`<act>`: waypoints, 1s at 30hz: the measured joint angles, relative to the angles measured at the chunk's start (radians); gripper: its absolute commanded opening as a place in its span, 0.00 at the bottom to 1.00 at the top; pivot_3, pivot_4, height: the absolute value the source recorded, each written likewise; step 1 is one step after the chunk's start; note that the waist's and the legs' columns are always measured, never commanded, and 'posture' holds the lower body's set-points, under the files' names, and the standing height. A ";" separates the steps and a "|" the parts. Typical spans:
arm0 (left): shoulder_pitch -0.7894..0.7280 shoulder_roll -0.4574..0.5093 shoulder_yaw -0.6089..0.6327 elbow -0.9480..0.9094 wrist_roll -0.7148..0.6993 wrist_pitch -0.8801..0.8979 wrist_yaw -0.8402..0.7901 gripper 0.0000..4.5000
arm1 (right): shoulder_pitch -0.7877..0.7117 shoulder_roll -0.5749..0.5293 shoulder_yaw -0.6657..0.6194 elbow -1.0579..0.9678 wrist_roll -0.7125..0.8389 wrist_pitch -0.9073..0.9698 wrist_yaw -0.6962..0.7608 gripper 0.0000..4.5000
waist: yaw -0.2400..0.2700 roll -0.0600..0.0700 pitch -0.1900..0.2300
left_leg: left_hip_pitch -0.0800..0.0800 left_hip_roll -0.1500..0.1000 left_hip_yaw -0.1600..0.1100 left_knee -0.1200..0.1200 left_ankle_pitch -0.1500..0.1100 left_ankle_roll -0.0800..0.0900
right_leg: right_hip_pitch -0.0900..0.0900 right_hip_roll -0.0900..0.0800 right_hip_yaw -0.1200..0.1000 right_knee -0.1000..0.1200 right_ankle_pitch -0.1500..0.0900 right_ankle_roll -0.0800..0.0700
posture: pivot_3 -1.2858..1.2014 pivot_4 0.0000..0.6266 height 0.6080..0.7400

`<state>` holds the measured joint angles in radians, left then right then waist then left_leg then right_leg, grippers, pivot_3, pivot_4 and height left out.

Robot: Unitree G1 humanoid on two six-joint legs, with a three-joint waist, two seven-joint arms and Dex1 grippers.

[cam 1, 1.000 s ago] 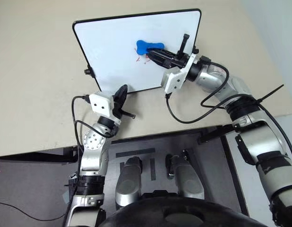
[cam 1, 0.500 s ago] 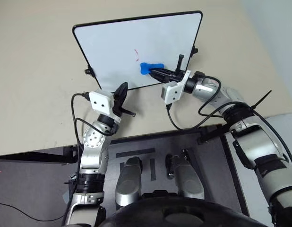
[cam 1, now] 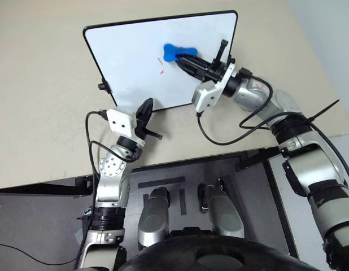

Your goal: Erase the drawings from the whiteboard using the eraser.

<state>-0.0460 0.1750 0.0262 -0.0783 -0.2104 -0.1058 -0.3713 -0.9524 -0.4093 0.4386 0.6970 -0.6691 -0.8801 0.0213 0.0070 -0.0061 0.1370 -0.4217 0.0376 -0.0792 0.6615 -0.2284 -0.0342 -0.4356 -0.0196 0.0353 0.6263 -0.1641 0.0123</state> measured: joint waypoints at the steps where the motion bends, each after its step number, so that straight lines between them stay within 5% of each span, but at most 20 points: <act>1: -0.001 0.000 0.001 0.000 0.000 0.000 0.000 0.00 | 0.000 0.005 0.000 0.002 0.002 -0.001 0.004 0.00 | 0.000 0.000 0.000 | 0.000 0.000 0.000 0.000 0.000 0.000 | 0.000 0.000 0.000 0.000 0.000 0.000 | 0.52 0.24 1.00; 23: -0.002 -0.007 0.000 0.004 0.000 -0.002 0.001 0.00 | 0.056 0.041 0.058 0.058 0.031 -0.007 0.158 0.00 | 0.000 0.000 0.000 | -0.001 0.000 0.000 0.001 -0.002 0.000 | -0.001 0.000 0.000 0.000 0.000 -0.001 | 0.52 0.24 1.00; 30: 0.006 -0.005 0.002 0.001 0.000 -0.003 0.001 0.00 | 0.279 -0.091 0.038 -0.231 0.286 0.105 0.413 0.00 | 0.010 -0.001 0.000 | -0.004 0.000 0.001 0.001 -0.003 0.000 | -0.001 0.000 -0.001 -0.003 -0.001 0.001 | 0.52 0.24 1.00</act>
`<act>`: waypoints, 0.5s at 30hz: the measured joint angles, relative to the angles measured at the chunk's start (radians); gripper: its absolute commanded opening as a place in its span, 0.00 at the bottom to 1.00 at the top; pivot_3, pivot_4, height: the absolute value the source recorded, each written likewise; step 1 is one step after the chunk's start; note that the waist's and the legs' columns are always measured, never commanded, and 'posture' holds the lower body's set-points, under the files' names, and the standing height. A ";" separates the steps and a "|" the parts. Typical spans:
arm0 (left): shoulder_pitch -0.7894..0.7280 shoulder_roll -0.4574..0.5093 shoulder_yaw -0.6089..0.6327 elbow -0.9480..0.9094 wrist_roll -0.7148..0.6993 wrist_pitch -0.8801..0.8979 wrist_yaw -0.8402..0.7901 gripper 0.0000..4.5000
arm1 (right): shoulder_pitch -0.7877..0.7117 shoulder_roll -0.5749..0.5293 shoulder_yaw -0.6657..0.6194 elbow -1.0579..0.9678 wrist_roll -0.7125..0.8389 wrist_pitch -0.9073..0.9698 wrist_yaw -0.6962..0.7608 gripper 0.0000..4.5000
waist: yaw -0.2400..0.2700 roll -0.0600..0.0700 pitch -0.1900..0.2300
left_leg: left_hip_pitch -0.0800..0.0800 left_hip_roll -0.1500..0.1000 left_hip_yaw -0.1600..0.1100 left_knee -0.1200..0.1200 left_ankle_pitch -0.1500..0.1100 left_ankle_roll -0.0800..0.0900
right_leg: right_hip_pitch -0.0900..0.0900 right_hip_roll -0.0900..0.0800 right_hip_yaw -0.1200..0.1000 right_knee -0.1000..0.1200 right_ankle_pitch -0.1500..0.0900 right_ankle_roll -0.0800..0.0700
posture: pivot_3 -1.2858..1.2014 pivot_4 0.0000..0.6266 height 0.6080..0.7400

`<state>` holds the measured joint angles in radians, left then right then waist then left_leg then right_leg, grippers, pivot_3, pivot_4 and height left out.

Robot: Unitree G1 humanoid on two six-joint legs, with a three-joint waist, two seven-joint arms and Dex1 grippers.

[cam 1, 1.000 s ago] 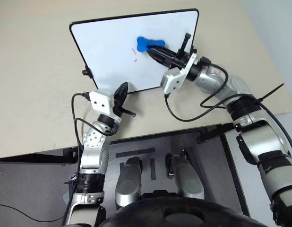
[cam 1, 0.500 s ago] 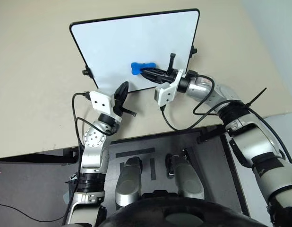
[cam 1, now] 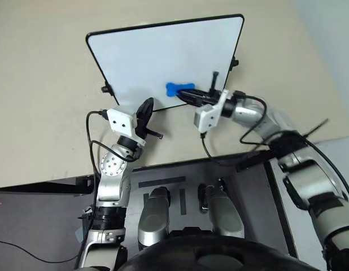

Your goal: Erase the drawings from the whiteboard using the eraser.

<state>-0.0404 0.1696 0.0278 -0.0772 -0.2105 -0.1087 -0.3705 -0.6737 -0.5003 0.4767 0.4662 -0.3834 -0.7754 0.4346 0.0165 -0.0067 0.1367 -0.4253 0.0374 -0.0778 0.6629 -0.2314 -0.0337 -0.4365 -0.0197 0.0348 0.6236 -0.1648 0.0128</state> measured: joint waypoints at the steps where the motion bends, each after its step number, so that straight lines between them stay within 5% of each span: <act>1: 0.003 0.001 0.000 -0.001 0.000 0.000 0.000 0.00 | 0.060 -0.037 -0.007 -0.078 0.054 0.052 0.058 0.00 | 0.001 0.000 0.000 | -0.001 0.000 0.000 0.000 0.000 0.000 | 0.000 0.000 0.000 -0.001 -0.001 0.001 | 0.52 0.24 1.00; 8: 0.004 0.008 0.000 -0.001 -0.004 0.004 -0.015 0.00 | 0.323 -0.168 -0.105 -0.418 0.244 0.387 0.252 0.00 | -0.005 0.000 0.000 | 0.003 0.000 0.001 0.001 -0.001 0.000 | 0.004 0.001 0.000 -0.001 -0.003 0.003 | 0.52 0.24 1.00; 15: -0.032 0.016 0.000 0.014 -0.008 0.007 -0.045 0.00 | 0.401 -0.145 -0.147 -0.486 0.303 0.531 0.290 0.47 | -0.007 -0.001 0.000 | 0.006 0.000 0.001 0.001 0.002 0.002 | 0.006 0.001 0.000 0.001 -0.004 0.004 | 0.52 0.24 1.00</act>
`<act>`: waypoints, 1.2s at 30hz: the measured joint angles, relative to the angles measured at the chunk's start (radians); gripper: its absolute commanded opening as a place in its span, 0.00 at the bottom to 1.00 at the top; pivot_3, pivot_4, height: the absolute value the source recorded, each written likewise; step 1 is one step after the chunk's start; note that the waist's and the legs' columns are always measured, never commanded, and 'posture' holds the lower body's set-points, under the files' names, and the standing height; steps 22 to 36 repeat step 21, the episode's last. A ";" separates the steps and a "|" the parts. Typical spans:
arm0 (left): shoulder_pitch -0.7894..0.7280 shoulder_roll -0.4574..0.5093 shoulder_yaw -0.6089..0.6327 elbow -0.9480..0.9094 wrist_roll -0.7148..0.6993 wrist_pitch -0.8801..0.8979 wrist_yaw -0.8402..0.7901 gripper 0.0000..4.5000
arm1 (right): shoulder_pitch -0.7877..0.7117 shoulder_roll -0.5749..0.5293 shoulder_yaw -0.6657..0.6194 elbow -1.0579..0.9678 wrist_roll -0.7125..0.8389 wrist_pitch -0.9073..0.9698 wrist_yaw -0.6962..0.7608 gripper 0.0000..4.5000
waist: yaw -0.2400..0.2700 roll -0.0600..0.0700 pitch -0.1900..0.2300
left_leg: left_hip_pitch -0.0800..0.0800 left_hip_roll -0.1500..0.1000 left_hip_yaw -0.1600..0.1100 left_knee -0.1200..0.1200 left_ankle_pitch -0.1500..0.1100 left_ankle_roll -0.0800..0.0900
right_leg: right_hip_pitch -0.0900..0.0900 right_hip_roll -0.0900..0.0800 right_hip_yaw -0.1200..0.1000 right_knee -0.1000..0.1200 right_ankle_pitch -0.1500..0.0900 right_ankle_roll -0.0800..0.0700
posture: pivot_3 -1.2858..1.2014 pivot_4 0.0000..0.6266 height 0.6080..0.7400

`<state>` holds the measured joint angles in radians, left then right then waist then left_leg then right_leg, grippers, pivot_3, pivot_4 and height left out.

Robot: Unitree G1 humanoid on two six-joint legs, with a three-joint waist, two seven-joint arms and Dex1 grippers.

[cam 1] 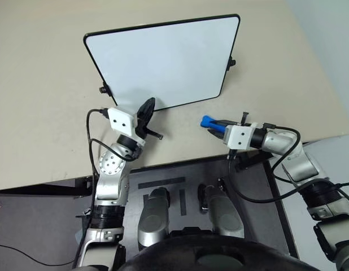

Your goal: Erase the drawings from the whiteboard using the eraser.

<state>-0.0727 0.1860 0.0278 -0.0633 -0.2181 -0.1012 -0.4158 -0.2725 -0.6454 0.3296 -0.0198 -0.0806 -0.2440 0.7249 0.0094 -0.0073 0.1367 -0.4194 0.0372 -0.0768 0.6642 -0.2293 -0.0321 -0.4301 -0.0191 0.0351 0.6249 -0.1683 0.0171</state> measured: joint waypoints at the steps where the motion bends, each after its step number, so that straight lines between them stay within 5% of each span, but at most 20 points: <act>1: -0.006 0.002 0.001 0.005 -0.001 0.000 -0.003 0.00 | 0.001 0.007 -0.005 -0.010 0.003 0.013 0.000 0.54 | 0.000 0.000 0.000 | 0.000 0.000 0.000 0.000 0.000 0.000 | 0.000 0.000 0.000 0.000 -0.001 0.001 | 0.52 0.24 1.00; 5: -0.018 0.011 0.002 0.021 -0.013 0.001 -0.016 0.00 | 0.003 0.027 -0.027 -0.027 -0.005 0.020 -0.024 0.85 | 0.000 0.000 0.000 | 0.000 0.000 0.000 0.000 0.000 0.000 | 0.000 0.000 0.000 0.000 0.000 0.000 | 0.52 0.24 1.00; 13: -0.029 0.041 0.009 0.024 -0.018 0.017 -0.021 0.00 | 0.010 0.088 -0.125 -0.094 0.051 0.089 -0.062 0.85 | 0.001 0.000 0.000 | 0.000 0.000 0.000 0.000 0.000 0.000 | 0.000 0.000 0.000 0.000 -0.001 0.001 | 0.52 0.24 1.00; 21: -0.032 0.081 0.024 0.020 -0.033 0.049 -0.052 0.00 | 0.251 0.114 -0.260 -0.298 0.238 0.337 -0.082 0.85 | 0.009 0.000 0.000 | 0.000 -0.003 -0.001 0.000 0.000 0.000 | 0.001 0.000 0.001 0.000 -0.003 0.002 | 0.52 0.24 1.00; 36: -0.032 0.081 0.024 0.020 -0.033 0.049 -0.052 0.00 | 0.251 0.114 -0.260 -0.298 0.238 0.337 -0.082 0.85 | 0.009 0.000 0.000 | 0.000 -0.003 -0.001 0.000 0.000 0.000 | 0.001 0.000 0.001 0.000 -0.003 0.002 | 0.52 0.24 1.00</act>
